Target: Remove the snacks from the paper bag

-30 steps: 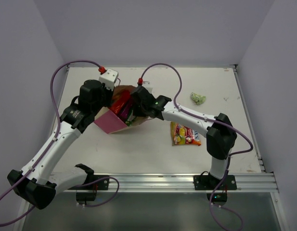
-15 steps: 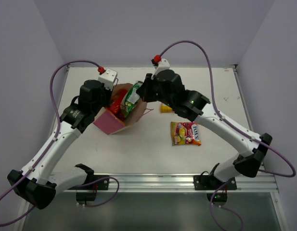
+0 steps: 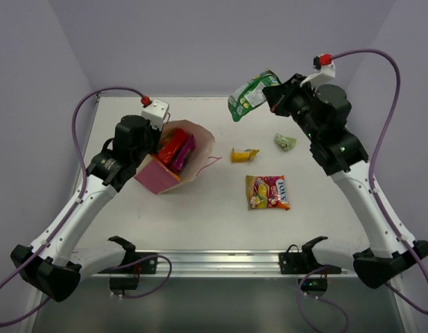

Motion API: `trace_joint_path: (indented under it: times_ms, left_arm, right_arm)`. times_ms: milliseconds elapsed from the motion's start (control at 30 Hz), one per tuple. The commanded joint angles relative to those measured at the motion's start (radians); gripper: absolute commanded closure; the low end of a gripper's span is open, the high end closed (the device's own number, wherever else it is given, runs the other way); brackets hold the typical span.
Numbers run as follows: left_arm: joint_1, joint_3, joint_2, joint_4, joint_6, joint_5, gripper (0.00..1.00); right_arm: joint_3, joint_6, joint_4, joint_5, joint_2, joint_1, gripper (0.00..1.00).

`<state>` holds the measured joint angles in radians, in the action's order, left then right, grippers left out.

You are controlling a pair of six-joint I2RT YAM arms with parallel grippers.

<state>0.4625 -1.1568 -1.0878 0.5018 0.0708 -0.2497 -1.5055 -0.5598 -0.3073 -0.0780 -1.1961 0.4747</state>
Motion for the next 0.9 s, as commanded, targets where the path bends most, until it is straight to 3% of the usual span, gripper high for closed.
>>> trace_joint_path:
  times_ms: [0,333,467,533,600,633,733,767,867]
  left_arm:
    - [-0.002,-0.023,0.025,-0.088,0.009,-0.003,1.00]
    - [-0.001,0.003,0.032,-0.094,0.020,0.026,1.00]
    - [-0.001,0.011,0.032,-0.104,0.023,0.041,1.00]
    - [-0.001,0.020,0.034,-0.111,0.026,0.044,1.00]
    - [-0.001,0.026,0.034,-0.118,0.029,0.046,1.00]
    - [-0.001,0.026,0.034,-0.120,0.027,0.049,1.00]
    - [-0.001,0.026,0.032,-0.118,0.030,0.055,1.00]
    - [-0.001,0.026,0.032,-0.118,0.030,0.056,1.00]
    - [-0.001,0.023,0.031,-0.123,0.027,0.063,1.00]
  right_arm:
    - [0.041,0.003,0.089,0.116,-0.161,-0.088,1.00]
    - [-0.123,0.027,0.316,0.380,-0.685,-0.143,1.00]
    - [-0.179,0.034,0.366,0.434,-0.822,-0.154,1.00]
    - [-0.182,0.032,0.350,0.417,-0.853,-0.171,0.88]
    - [-0.179,0.026,0.310,0.396,-0.873,-0.189,0.66]
    - [-0.180,0.026,0.272,0.353,-0.872,-0.205,0.45]
    - [-0.167,0.061,0.131,0.249,-0.803,-0.216,0.24]
    - [-0.151,0.086,0.105,0.169,-0.774,-0.216,0.22]
    - [-0.119,0.092,0.031,0.144,-0.631,-0.209,0.19]
